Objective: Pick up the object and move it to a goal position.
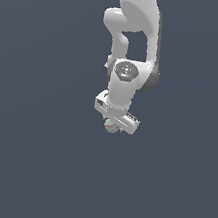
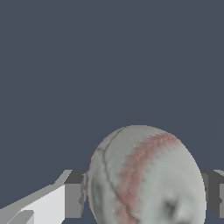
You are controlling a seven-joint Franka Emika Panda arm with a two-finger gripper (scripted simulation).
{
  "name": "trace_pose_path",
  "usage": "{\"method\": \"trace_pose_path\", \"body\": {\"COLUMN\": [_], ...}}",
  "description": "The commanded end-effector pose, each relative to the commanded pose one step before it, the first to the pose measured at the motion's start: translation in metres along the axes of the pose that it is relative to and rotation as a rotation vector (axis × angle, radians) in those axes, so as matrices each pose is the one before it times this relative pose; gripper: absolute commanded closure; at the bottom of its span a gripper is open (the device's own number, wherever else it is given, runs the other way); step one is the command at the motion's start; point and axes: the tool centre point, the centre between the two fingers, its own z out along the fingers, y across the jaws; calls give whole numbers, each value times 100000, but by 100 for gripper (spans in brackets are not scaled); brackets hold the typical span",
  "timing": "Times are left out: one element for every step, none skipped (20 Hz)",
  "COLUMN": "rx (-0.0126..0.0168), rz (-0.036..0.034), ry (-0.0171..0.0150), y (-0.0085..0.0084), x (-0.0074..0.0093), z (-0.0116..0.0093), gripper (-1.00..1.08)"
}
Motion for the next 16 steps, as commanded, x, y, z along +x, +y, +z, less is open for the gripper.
{"method": "trace_pose_path", "body": {"rx": [218,0,0,0,17,0,0,0,-2,0,0,0,0,-24,0,0], "rz": [59,0,0,0,40,0,0,0,47,0,0,0,0,42,0,0], "ry": [227,0,0,0,-23,0,0,0,-11,0,0,0,0,6,0,0], "y": [696,318,333,347,382,372,384,390,412,388,387,384,377,385,365,360], "x": [32,-20,-20,-20,-4,-19,-19,-18,1,-14,-13,-11,-9,4,-5,-3], "z": [-2278,-968,-1015,-1058,-1094,-1140,-1179,-1200,-1193,-1200,-1199,-1191,-1173,-1153,-1142,-1129], "gripper": [108,108,108,108,108,108,108,108,108,108,108,108,108,108,108,108]}}
